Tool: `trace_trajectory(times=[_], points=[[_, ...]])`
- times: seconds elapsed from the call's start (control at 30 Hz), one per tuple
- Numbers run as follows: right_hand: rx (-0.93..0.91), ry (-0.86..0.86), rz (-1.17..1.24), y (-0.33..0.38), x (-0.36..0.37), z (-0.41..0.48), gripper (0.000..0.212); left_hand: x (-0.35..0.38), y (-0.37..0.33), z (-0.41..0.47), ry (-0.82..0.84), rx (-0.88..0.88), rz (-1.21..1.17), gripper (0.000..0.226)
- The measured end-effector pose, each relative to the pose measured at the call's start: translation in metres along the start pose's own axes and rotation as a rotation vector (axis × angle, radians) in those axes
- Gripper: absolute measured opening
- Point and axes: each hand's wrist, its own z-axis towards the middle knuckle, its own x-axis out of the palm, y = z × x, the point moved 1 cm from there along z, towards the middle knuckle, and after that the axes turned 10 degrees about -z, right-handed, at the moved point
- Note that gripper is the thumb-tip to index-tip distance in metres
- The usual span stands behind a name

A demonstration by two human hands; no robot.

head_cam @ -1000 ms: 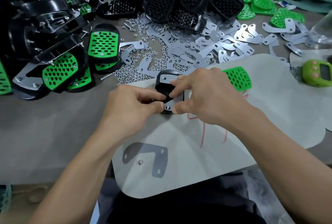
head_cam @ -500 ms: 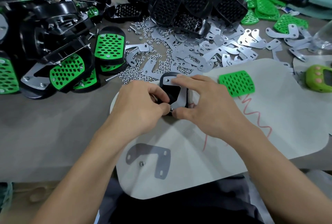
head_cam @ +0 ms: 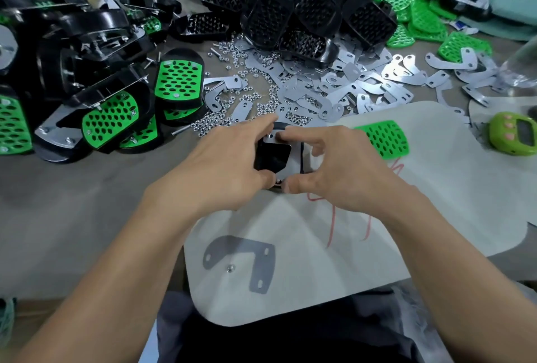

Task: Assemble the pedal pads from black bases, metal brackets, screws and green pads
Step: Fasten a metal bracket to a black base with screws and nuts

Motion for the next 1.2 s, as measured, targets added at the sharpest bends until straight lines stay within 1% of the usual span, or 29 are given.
trace_trajectory(times=[0.07, 0.17, 0.27, 0.33, 0.47, 0.57, 0.6, 0.67, 0.73, 0.8, 0.83, 0.9, 0.97, 1.03, 1.1, 1.13, 1.2], points=[[-0.030, -0.007, 0.006, -0.002, -0.001, -0.002, 0.072, 0.001, -0.002, 0.000, -0.003, -0.016, 0.016, 0.081], [-0.048, 0.014, -0.030, -0.005, -0.003, -0.001, 0.076, 0.004, -0.003, 0.001, -0.039, -0.028, 0.016, 0.094], [-0.043, 0.041, -0.030, -0.006, -0.002, 0.001, 0.076, 0.011, -0.002, -0.007, -0.091, -0.033, -0.116, 0.108], [-0.046, 0.054, -0.003, -0.006, -0.003, 0.002, 0.073, 0.014, 0.001, -0.013, -0.165, -0.046, -0.208, 0.111], [-0.054, 0.034, -0.019, -0.006, -0.006, 0.006, 0.070, 0.012, 0.008, -0.008, -0.180, -0.042, -0.193, 0.106], [-0.086, 0.092, -0.022, -0.007, -0.011, 0.008, 0.061, 0.008, 0.005, -0.006, -0.146, -0.038, -0.187, 0.101], [-0.075, 0.074, 0.003, -0.009, -0.014, 0.012, 0.054, 0.007, 0.004, -0.006, -0.138, -0.030, -0.159, 0.096], [0.022, -0.075, 0.008, -0.020, -0.024, 0.028, 0.037, 0.007, 0.003, -0.005, -0.124, -0.014, -0.080, 0.082], [0.109, -0.200, -0.105, -0.027, -0.030, 0.049, 0.031, 0.008, 0.003, -0.003, -0.122, -0.009, -0.040, 0.067], [0.123, -0.280, -0.249, -0.029, -0.031, 0.068, 0.027, 0.009, 0.004, -0.002, -0.132, -0.009, -0.038, 0.065], [0.121, -0.286, -0.326, -0.027, -0.031, 0.076, 0.024, 0.010, 0.003, -0.003, -0.134, -0.012, -0.044, 0.067], [0.115, -0.242, -0.425, -0.021, -0.031, 0.089, 0.017, 0.011, 0.002, -0.004, -0.148, -0.013, -0.067, 0.071], [0.134, -0.208, -0.407, -0.016, -0.034, 0.095, 0.017, 0.013, 0.003, -0.006, -0.167, -0.011, -0.089, 0.080], [0.167, -0.209, -0.341, -0.015, -0.037, 0.098, 0.023, 0.016, 0.005, -0.008, -0.187, -0.009, -0.108, 0.089], [0.185, -0.198, -0.277, -0.015, -0.036, 0.095, 0.024, 0.018, 0.007, -0.007, -0.198, -0.006, -0.143, 0.094], [0.193, -0.205, -0.236, -0.014, -0.037, 0.092, 0.023, 0.020, 0.008, -0.007, -0.199, -0.006, -0.159, 0.096], [0.199, -0.277, -0.090, -0.011, -0.042, 0.083, 0.020, 0.023, 0.011, -0.005, -0.205, 0.001, -0.197, 0.100]])
